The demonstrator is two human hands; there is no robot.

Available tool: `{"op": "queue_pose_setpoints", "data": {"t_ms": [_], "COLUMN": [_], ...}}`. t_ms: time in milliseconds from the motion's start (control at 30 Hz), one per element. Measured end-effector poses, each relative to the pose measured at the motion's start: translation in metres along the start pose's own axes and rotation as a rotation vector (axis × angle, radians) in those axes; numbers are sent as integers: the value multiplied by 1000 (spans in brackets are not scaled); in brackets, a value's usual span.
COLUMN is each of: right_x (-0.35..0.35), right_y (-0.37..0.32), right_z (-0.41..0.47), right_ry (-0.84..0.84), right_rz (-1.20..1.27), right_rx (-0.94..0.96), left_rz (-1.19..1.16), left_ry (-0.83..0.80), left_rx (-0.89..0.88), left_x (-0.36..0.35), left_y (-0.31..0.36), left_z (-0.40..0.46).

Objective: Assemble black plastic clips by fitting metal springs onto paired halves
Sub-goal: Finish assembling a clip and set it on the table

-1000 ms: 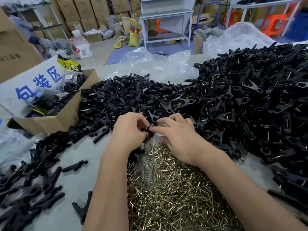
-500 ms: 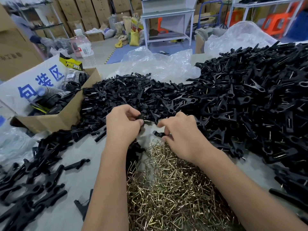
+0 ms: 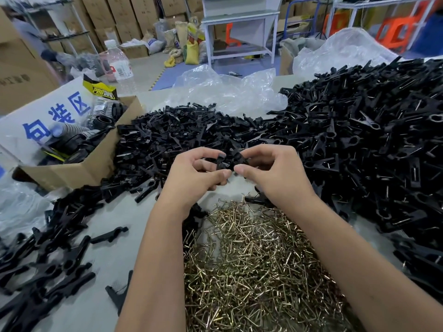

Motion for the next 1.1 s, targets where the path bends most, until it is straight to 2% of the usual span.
{"op": "queue_pose_setpoints", "data": {"t_ms": [67, 267, 400, 567, 800, 1100], "right_x": [1, 0, -3, -8, -3, -2], "right_y": [1, 0, 1, 1, 4, 4], "right_z": [-1, -2, -3, -1, -1, 0], "right_ry": [17, 16, -25, -106, -1, -51], "right_rz": [101, 108, 31, 150, 150, 111], "right_rx": [-29, -23, -2, -7, -7, 16], "left_rz": [-58, -223, -199, -258, -317, -337], "left_ry": [-21, -121, -72, -7, -28, -50], "left_rx": [35, 96, 87, 86, 116, 78], "left_x": [-1, -6, -9, -7, -5, -8], "left_y": [-1, -2, 0, 0, -2, 0], "left_z": [0, -1, -2, -2, -2, -3]}}
Point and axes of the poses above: each hand's wrist, its own z-axis towards the middle knuckle, its own x-axis out of the back of the hand, y = z × x, the point moved 3 cm from there along z, towards the middle knuckle, and after that the axes turned 1 degree about x, right-handed, at the moved point
